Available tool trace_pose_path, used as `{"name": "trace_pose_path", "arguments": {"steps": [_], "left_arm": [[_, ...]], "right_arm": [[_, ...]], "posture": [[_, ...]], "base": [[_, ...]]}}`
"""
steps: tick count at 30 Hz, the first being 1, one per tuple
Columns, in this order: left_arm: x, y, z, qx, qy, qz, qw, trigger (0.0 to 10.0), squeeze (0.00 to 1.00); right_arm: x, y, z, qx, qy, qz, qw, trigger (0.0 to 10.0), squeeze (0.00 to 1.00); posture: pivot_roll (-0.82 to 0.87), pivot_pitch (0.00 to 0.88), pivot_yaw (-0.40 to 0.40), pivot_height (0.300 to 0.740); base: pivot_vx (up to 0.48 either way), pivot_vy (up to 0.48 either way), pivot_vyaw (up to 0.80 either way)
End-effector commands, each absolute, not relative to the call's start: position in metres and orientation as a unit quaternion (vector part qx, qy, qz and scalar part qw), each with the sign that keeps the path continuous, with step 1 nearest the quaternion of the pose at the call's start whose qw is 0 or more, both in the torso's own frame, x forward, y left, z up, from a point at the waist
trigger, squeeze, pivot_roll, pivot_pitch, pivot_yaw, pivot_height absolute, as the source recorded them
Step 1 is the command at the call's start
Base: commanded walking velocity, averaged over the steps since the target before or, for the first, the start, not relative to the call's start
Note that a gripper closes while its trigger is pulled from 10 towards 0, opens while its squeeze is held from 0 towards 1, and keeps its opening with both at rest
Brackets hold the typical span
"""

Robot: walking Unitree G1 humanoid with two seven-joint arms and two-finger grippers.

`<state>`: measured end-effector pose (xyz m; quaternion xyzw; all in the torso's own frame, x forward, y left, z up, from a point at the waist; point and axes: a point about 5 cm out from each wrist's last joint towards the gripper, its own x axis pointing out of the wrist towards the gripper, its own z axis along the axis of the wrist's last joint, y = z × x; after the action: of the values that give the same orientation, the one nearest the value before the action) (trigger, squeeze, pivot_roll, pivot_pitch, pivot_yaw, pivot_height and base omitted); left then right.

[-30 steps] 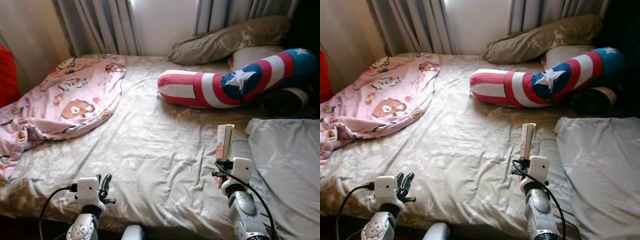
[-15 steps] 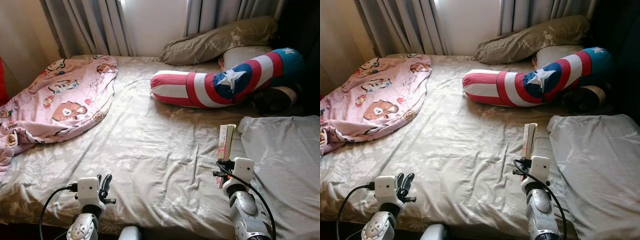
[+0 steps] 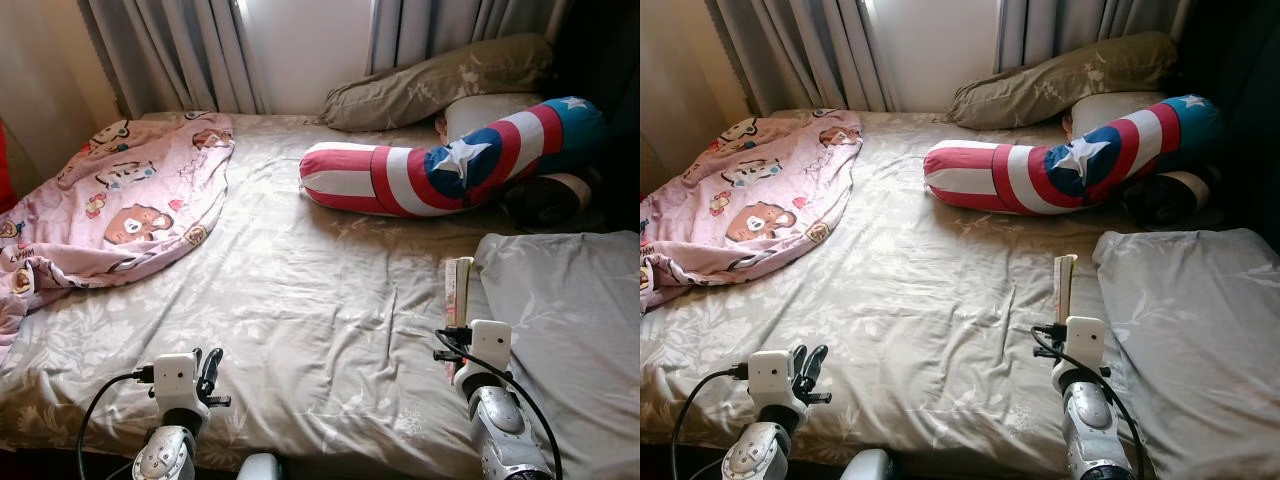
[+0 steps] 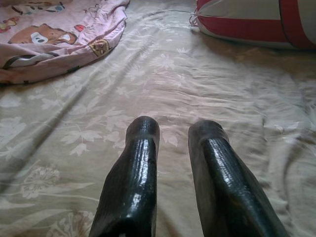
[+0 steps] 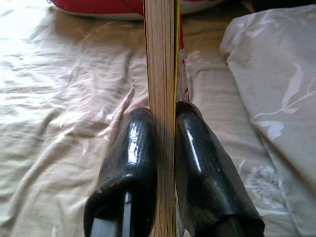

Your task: Clean up the room

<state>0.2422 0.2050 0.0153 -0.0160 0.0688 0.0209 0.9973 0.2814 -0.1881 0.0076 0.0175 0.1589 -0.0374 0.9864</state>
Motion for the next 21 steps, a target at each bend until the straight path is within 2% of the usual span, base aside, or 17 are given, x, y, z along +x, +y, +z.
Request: {"name": "trace_pose_path", "arguments": {"steps": [1,6,21], "left_arm": [[0.2453,0.2057,0.0195,-0.013,0.065,0.018,0.998,10.0,0.0],[0.2458,0.2063,0.02,-0.013,0.064,0.019,0.998,10.0,0.0],[0.246,0.207,0.0207,-0.012,0.064,0.02,0.998,10.0,0.0]], "right_arm": [[0.2878,-0.1837,0.0138,0.019,0.144,-0.028,0.989,10.0,0.0],[0.29,-0.1797,0.0169,0.018,0.133,-0.019,0.991,10.0,0.0],[0.2893,-0.181,0.0175,0.025,0.125,-0.022,0.992,10.0,0.0]], "posture": [[0.05,0.0,0.025,0.66],[0.05,0.0,0.024,0.64],[0.05,0.0,0.024,0.64]], "base": [[0.0,0.0,0.0],[0.0,0.0,0.0],[0.0,0.0,0.0]]}}
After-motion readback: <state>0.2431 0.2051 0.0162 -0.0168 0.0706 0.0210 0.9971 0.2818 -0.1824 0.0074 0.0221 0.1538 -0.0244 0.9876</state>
